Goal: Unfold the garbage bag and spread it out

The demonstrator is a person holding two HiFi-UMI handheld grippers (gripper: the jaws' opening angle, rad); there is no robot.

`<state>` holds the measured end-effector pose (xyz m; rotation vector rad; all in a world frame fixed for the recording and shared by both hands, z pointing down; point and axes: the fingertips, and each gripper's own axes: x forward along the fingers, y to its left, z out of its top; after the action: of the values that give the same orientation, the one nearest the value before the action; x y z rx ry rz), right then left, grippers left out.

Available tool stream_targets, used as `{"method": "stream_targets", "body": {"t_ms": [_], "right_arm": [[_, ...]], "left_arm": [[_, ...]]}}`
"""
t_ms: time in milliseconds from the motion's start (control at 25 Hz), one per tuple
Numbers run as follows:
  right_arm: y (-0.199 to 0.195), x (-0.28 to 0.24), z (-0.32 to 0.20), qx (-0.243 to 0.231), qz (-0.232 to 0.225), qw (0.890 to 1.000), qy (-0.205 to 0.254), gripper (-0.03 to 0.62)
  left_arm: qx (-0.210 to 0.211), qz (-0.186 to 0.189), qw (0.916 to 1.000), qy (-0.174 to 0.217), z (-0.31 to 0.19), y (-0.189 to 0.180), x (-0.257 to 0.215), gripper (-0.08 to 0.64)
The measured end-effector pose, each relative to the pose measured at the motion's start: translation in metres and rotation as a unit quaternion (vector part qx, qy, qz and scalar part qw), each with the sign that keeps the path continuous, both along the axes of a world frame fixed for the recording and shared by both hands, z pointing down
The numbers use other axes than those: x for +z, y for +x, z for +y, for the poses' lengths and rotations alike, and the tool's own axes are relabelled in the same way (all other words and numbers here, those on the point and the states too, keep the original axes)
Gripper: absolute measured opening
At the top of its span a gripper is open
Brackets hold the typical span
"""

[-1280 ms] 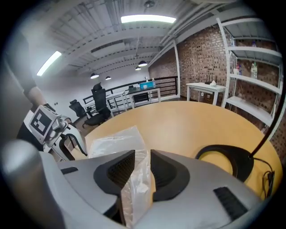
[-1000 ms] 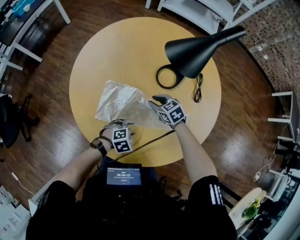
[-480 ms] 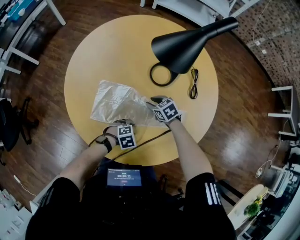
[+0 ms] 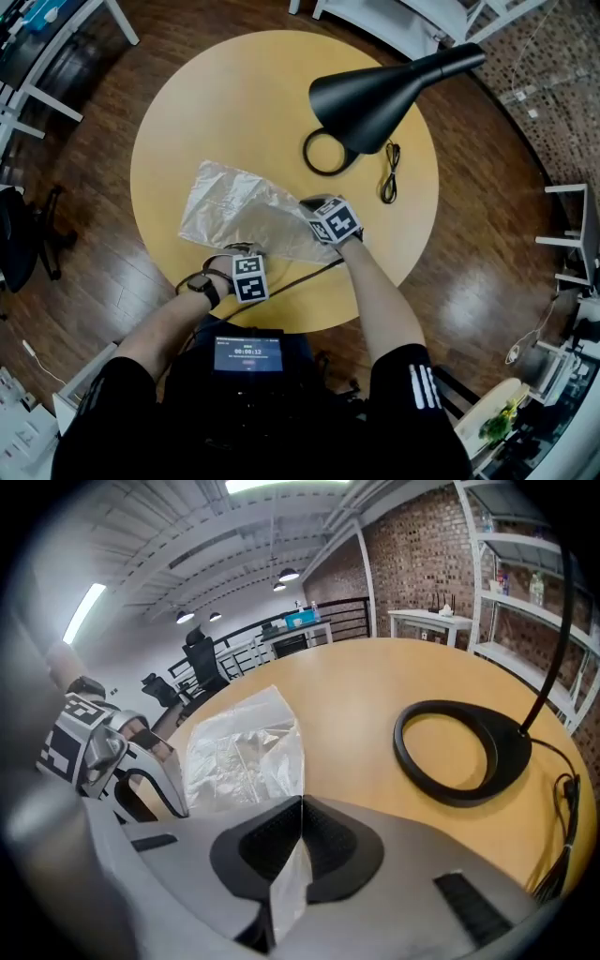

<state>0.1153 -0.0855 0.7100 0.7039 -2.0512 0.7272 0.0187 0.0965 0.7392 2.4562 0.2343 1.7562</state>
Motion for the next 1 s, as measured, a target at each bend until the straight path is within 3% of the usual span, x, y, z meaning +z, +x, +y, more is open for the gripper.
{"method": "stream_targets", "body": {"t_ms": [320, 560, 680, 880, 1000], "right_arm": [[0.003, -0.005, -0.016, -0.023, 0.017, 0.999, 0.017, 0.008], [0.002, 0.015, -0.02, -0.064, 0.068, 0.995, 0.019, 0.021], [-0.008, 0.014, -0.022, -0.078, 0.073, 0.994, 0.025, 0.037], [0.004, 0.019, -0.024, -0.044, 0.066, 0.997, 0.017, 0.071], [0.008, 0.006, -0.03, -0.011, 0.03, 0.999, 0.017, 0.103]], "left_arm": [[-0.005, -0.006, 0.9999, -0.014, 0.017, -0.02, 0.0, 0.218], [-0.005, -0.014, 0.9999, -0.004, 0.02, -0.03, 0.0, 0.219], [-0.009, -0.014, 0.9999, -0.003, 0.021, -0.031, 0.002, 0.219], [-0.01, -0.014, 0.9999, -0.004, 0.022, -0.032, 0.001, 0.218], [-0.012, -0.014, 0.9998, -0.006, 0.021, -0.034, 0.002, 0.218]]}}
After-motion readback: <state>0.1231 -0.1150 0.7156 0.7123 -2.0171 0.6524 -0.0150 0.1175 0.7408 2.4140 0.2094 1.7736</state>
